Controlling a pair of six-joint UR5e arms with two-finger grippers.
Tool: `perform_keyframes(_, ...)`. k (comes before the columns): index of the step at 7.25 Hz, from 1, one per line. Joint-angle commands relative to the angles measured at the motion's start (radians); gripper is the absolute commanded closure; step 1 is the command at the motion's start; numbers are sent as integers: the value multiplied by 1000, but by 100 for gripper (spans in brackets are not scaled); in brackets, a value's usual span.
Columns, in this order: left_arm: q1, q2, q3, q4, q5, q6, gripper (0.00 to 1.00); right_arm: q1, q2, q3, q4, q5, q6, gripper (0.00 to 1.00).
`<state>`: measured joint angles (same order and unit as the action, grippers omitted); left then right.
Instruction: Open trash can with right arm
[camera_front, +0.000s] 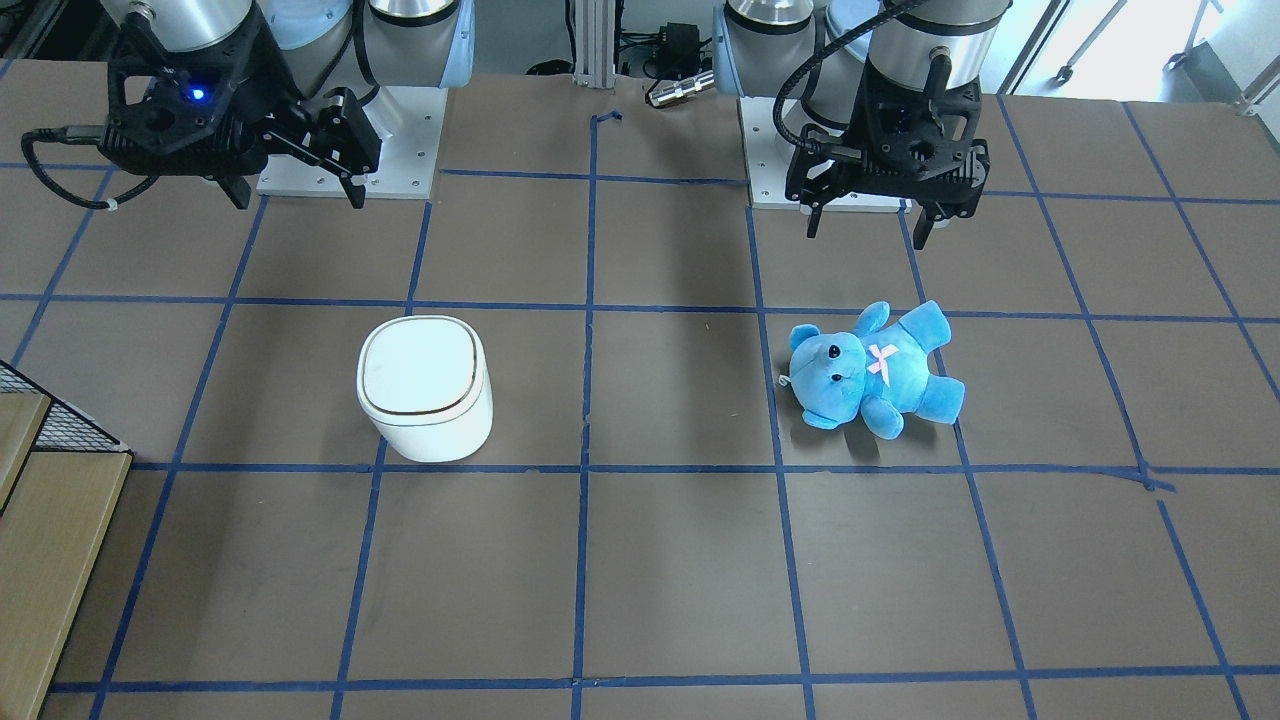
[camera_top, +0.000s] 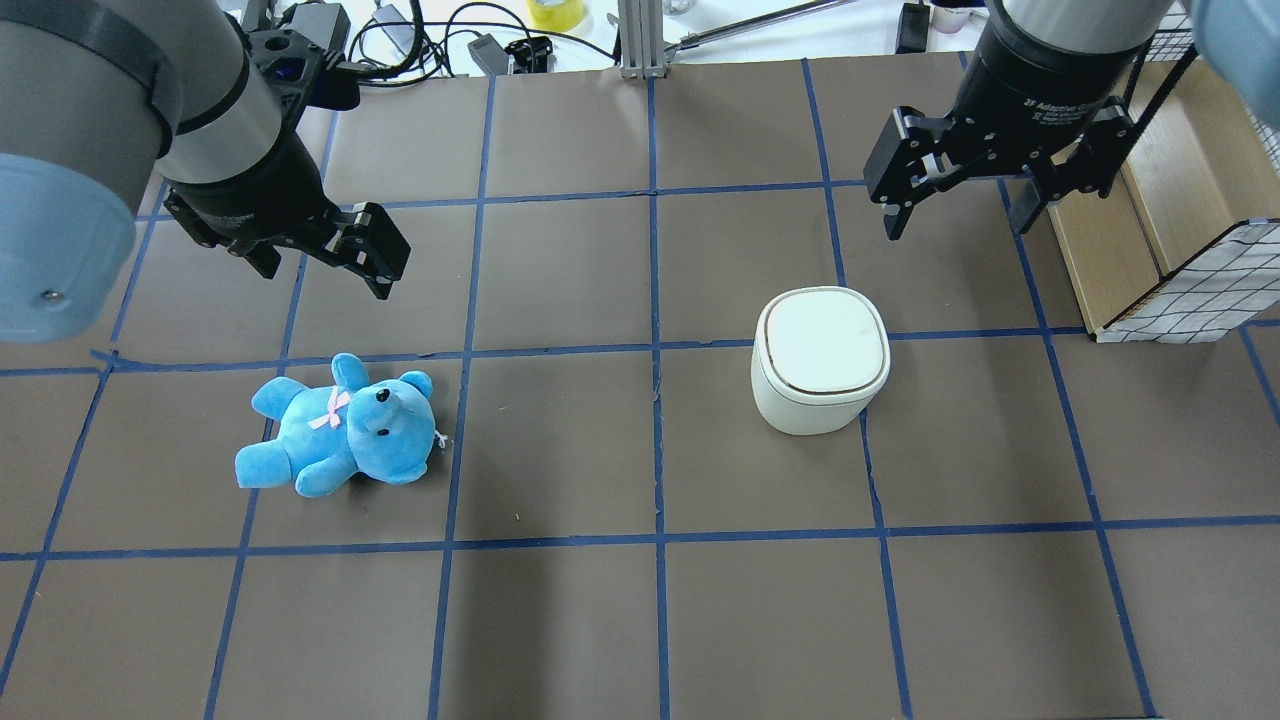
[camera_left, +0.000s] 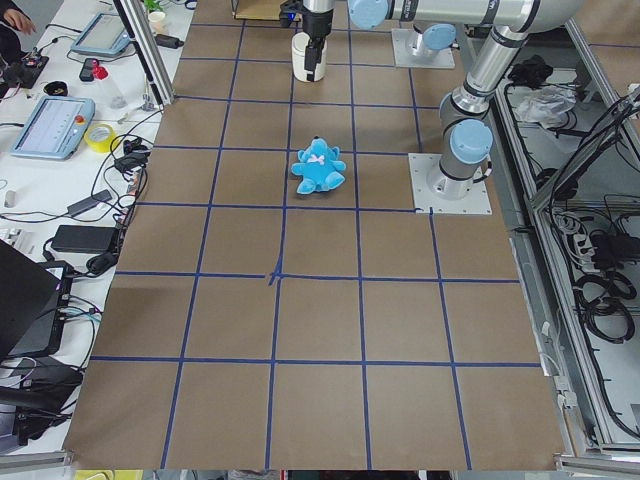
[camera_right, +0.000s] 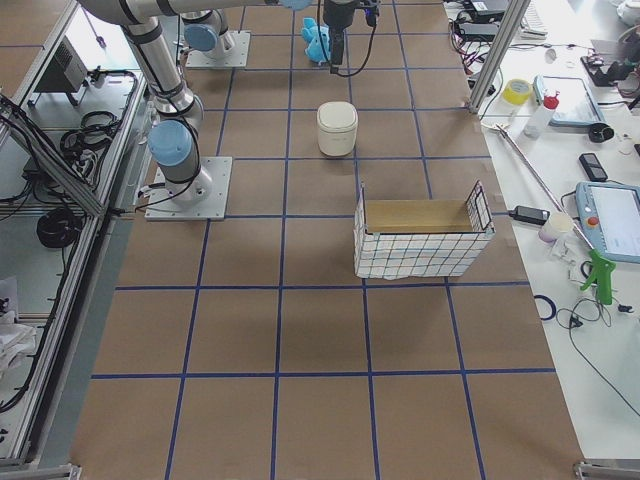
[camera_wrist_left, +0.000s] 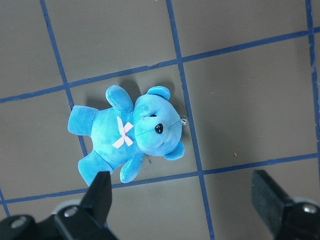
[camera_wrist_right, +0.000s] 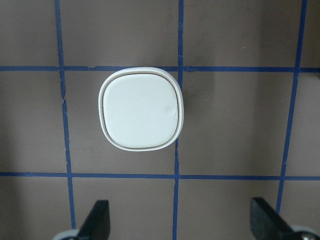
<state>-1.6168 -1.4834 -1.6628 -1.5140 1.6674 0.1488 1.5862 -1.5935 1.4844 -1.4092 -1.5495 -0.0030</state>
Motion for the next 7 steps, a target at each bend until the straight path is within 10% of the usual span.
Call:
perform_keyframes(1,0,0,0,0,0,2,0,-2,3,2,-2,-1,1,0)
perform_keyframes(7,0,0,0,0,0,0,0,-55,9,1,-13,-9,17,0)
